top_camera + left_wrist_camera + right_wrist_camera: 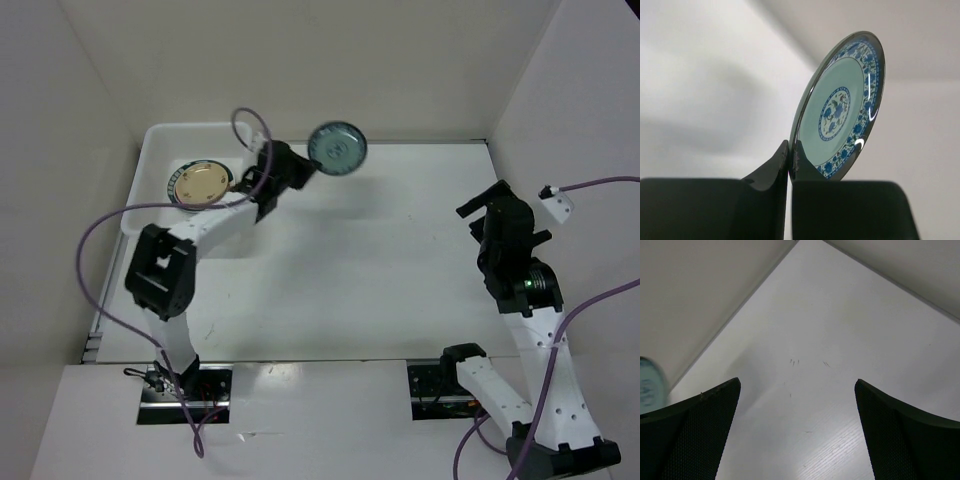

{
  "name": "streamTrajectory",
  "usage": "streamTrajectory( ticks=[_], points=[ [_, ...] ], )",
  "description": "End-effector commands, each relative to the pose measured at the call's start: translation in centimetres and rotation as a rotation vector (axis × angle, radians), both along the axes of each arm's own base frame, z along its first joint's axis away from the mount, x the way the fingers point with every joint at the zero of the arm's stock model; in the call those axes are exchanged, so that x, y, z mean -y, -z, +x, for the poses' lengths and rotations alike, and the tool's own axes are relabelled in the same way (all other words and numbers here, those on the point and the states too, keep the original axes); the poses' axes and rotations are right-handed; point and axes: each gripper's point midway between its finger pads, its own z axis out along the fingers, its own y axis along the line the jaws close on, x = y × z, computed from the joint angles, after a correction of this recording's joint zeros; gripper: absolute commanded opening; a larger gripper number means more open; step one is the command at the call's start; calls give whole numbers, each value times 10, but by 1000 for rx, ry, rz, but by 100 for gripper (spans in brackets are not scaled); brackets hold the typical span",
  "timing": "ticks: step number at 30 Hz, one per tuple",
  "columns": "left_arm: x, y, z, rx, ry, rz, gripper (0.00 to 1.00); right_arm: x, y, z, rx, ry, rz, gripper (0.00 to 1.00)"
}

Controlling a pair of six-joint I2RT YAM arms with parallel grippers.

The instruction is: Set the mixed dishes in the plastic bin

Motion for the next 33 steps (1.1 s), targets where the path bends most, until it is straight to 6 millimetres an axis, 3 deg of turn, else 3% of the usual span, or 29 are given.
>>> streamTrajectory(
  ticks=[1,2,3,4,6,8,9,11,12,13,15,16,20,23,25,26,29,33],
  points=[
    [-70,-140,8,261,-166,-13,0,8,-2,-3,26,44,-6,100],
    [-110,-145,17,263,-256,4,0,3,-6,-2,46,24,2,100],
    [-133,-147,17,264,-318,18,0,1,0,-1,31,11,6,100],
    [-166,-164,14,295,-404,59,0,-1,6,-1,17,2,4,100],
    [-224,-170,18,296,-527,123,0,-6,13,0,-1,-22,-2,100],
    [-264,-176,13,301,-598,196,0,-13,15,2,-3,-48,-2,100],
    [-294,-167,14,275,-660,231,0,-14,21,1,-20,-62,-8,100],
    [-323,-165,6,257,-706,269,0,-22,28,5,-34,-110,-18,100],
    [-348,-149,4,222,-748,298,0,-32,28,9,-32,-162,-10,100],
    [-359,-143,0,201,-761,305,0,-36,37,10,-54,-189,-13,100],
    [-375,-121,-5,147,-777,333,0,-44,45,13,-78,-247,-31,100],
    [-386,-100,-11,95,-792,352,0,-52,51,17,-88,-295,-23,100],
    [-389,-45,-21,-24,-760,408,0,-68,61,22,-114,-405,-31,100],
    [-391,-19,-28,-75,-754,437,0,-85,68,29,-134,-499,-15,100],
    [-394,-11,-29,-89,-760,462,0,-93,77,33,-166,-548,-14,100],
    [-394,-11,-29,-90,-760,462,0,-97,93,38,-224,-572,-14,100],
    [-402,-7,-28,-95,-775,493,0,-114,114,44,-302,-652,24,100],
    [-403,7,-24,-125,-757,519,0,-123,122,49,-321,-702,35,100]
  ],
)
